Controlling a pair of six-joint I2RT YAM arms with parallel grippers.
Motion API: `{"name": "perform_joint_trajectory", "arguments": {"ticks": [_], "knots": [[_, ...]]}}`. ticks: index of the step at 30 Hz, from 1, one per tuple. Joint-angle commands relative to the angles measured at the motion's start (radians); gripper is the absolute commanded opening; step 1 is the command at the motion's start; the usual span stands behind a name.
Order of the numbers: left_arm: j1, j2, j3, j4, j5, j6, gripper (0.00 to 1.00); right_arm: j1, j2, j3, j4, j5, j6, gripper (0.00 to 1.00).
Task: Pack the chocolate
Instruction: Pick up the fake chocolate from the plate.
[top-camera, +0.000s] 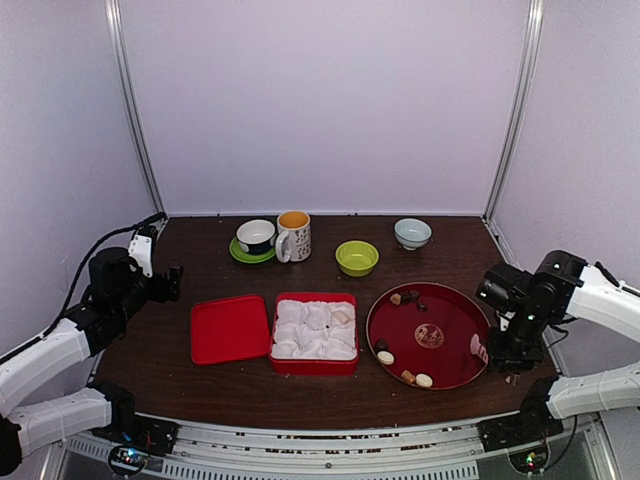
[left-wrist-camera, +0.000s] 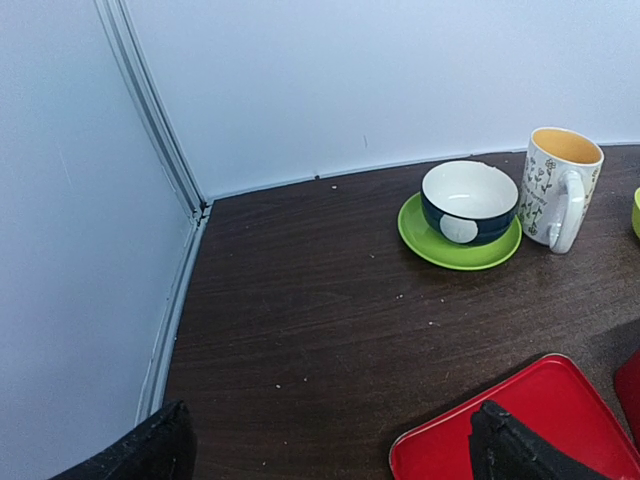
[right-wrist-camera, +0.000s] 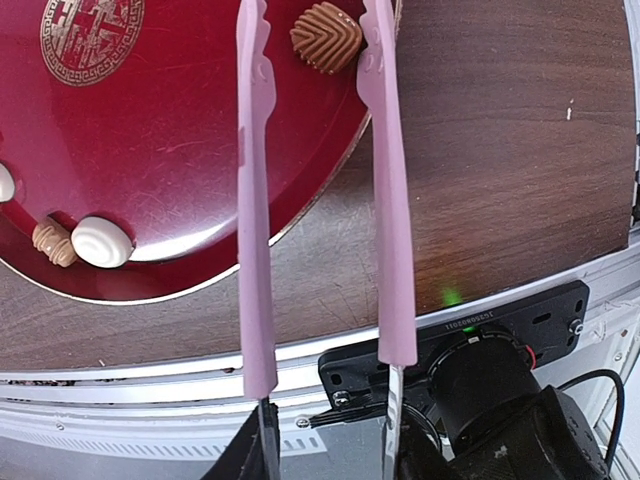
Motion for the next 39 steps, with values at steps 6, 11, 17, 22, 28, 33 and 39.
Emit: {"name": "perform_joint_trajectory", "arguments": {"ticks": [6, 11, 17, 22, 28, 33, 39], "knots": [[0.006, 0.002, -0.006, 0.054, 0.003, 0.011, 0.98, -0.005, 0.024, -0.027, 0.055, -0.032, -0.016, 0.36], [0.006, 0.008, -0.006, 0.056, 0.003, 0.012, 0.98, -0.004, 0.042, -0.031, 0.064, -0.009, -0.018, 0.36], [0.007, 0.011, -0.005, 0.056, 0.000, 0.014, 0.98, -0.005, 0.066, -0.018, 0.058, 0.001, -0.033, 0.31], [0.006, 0.013, -0.003, 0.059, 0.000, 0.014, 0.98, -0.005, 0.070, 0.031, 0.034, 0.031, -0.040, 0.28], [0.006, 0.021, -0.006, 0.067, 0.001, 0.012, 0.98, -0.005, 0.075, 0.109, 0.029, 0.053, -0.084, 0.25], [0.006, 0.026, -0.013, 0.083, 0.005, 0.007, 0.98, -0.005, 0.061, 0.158, 0.089, 0.010, -0.157, 0.23], [0.006, 0.030, -0.024, 0.111, 0.000, 0.000, 0.98, -0.001, 0.032, 0.162, 0.295, -0.154, -0.240, 0.20]]}}
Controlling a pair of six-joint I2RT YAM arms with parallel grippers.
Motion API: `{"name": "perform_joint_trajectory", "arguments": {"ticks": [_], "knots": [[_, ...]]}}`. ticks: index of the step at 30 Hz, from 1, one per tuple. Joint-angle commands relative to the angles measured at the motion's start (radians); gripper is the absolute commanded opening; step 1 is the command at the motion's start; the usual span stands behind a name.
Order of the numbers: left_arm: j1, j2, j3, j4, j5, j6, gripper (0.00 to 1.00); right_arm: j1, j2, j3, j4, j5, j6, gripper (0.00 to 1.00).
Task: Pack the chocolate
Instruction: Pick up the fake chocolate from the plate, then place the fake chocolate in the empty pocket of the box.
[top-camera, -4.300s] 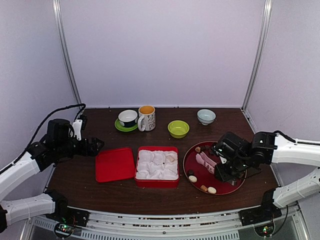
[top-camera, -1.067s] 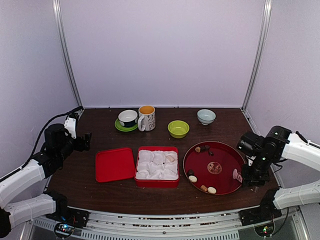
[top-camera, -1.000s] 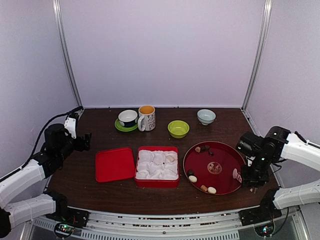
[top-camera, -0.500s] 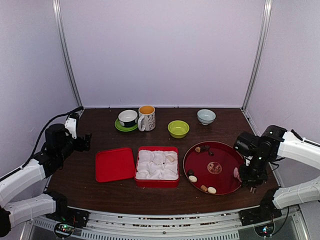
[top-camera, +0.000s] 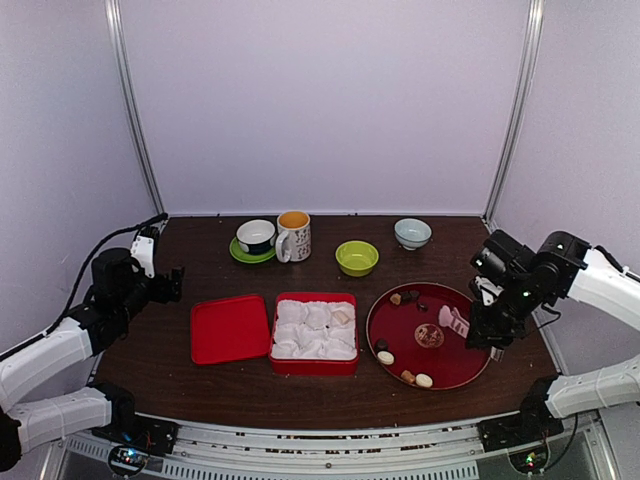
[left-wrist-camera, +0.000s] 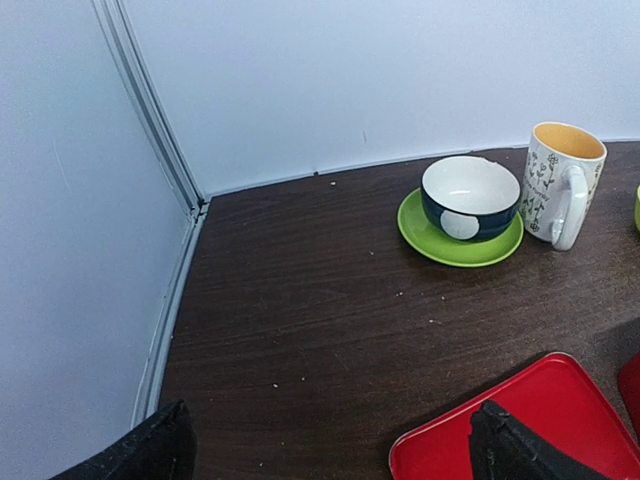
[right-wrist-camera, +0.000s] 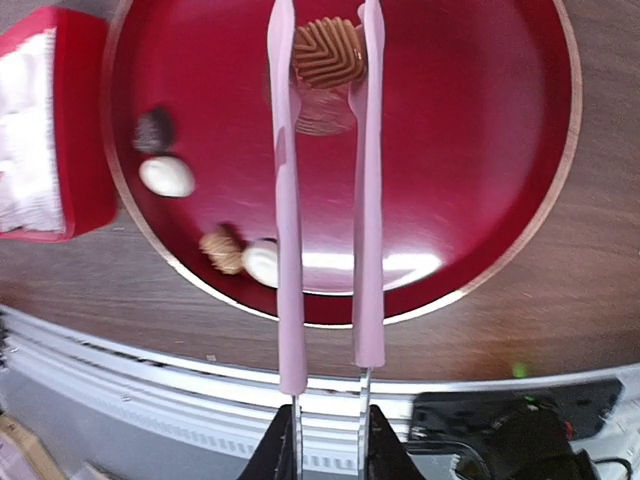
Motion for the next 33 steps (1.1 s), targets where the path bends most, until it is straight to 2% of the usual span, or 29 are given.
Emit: {"name": "perform_joint_trajectory", "arguments": {"ticks": [1, 12, 19, 33], "knots": [[0.006, 0.006, -0.017, 0.087, -0.002, 0.000, 0.98, 0.002, -0.025, 0.025, 0.197, -0.122, -0.074, 0.19], [0.006, 0.016, -0.016, 0.102, -0.047, -0.033, 0.98, 0.142, 0.101, 0.094, 0.479, -0.151, -0.137, 0.16], [0.006, 0.019, -0.014, 0.104, -0.069, -0.056, 0.98, 0.238, 0.241, 0.139, 0.634, -0.078, -0.172, 0.16], [0.006, -0.009, -0.005, 0.082, -0.051, -0.104, 0.98, 0.324, 0.521, 0.232, 0.683, 0.112, -0.274, 0.18]]}}
